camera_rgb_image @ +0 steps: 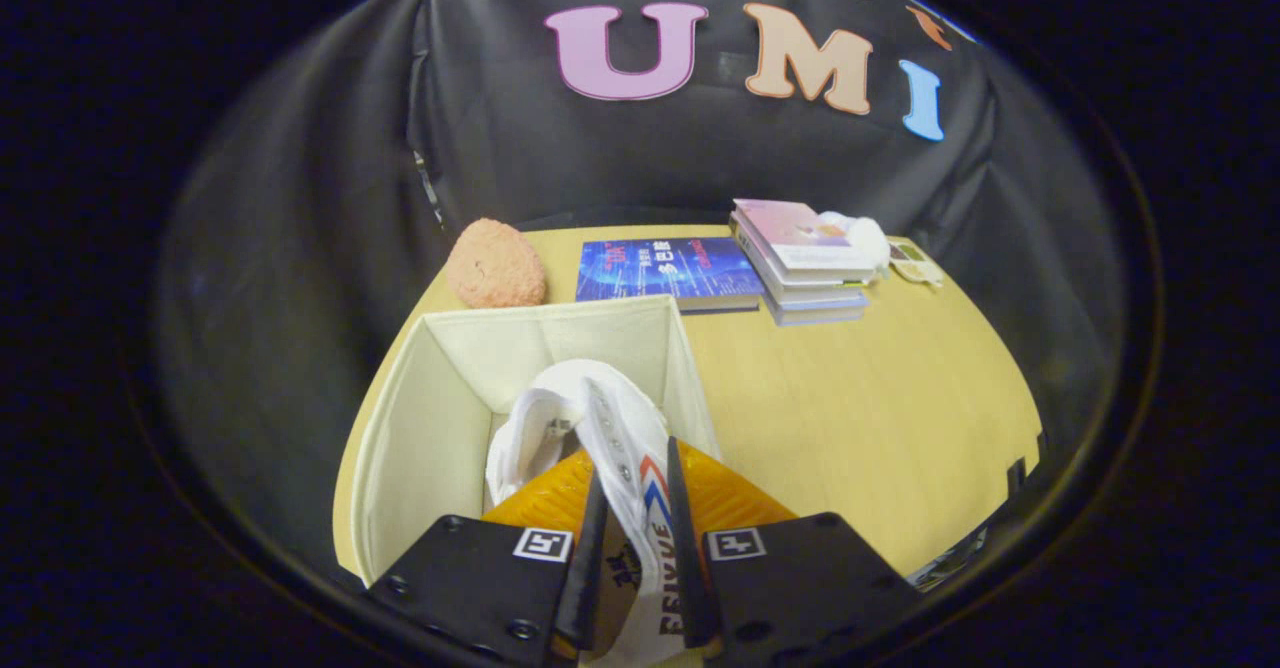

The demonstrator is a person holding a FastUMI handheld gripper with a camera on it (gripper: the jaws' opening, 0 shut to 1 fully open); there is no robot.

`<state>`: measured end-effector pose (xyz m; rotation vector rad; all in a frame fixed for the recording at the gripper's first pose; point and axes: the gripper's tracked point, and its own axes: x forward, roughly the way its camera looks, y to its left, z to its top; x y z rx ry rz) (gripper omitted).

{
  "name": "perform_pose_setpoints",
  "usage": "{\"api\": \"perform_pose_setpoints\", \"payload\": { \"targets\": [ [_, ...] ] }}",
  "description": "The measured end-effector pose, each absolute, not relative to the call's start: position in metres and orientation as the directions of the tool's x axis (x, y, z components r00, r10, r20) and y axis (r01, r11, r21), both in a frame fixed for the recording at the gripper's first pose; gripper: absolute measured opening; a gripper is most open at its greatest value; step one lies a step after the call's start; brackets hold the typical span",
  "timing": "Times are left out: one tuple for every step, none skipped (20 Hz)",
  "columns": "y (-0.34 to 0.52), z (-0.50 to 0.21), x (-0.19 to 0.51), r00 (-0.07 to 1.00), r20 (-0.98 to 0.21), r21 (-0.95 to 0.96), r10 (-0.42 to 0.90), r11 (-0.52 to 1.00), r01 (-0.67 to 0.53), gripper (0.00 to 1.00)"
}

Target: Open the storage box then place both shoes into the box .Put the left shoe in first, then the right shoe, with the right side of both shoes facing outward in a uniform manner.

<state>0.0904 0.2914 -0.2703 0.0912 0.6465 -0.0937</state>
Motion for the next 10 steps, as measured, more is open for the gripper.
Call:
{"api": "perform_pose_setpoints", "payload": {
  "targets": [
    [0.298,-0.262,0.093,0.819,-0.574,0.109,-0.022,0.989,0.103,0.36],
    [0.301,-0.252,0.098,0.841,-0.542,0.157,0.000,0.982,0.101,0.36],
    [0.302,-0.240,0.102,0.856,-0.516,0.197,0.017,0.975,0.100,0.51],
    [0.303,-0.229,0.102,0.867,-0.496,0.234,0.035,0.967,0.096,0.67],
    [0.306,-0.220,0.103,0.877,-0.477,0.269,0.055,0.959,0.086,0.83],
    [0.307,-0.208,0.104,0.889,-0.452,0.294,0.075,0.953,0.070,0.99],
    [0.306,-0.198,0.105,0.900,-0.426,0.305,0.090,0.951,0.049,0.99],
    [0.304,-0.186,0.104,0.912,-0.397,0.302,0.104,0.953,0.022,0.99],
    [0.302,-0.175,0.103,0.922,-0.369,0.290,0.114,0.957,-0.003,0.99],
    [0.299,-0.168,0.101,0.930,-0.347,0.274,0.121,0.962,-0.023,0.99]
  ]
}}
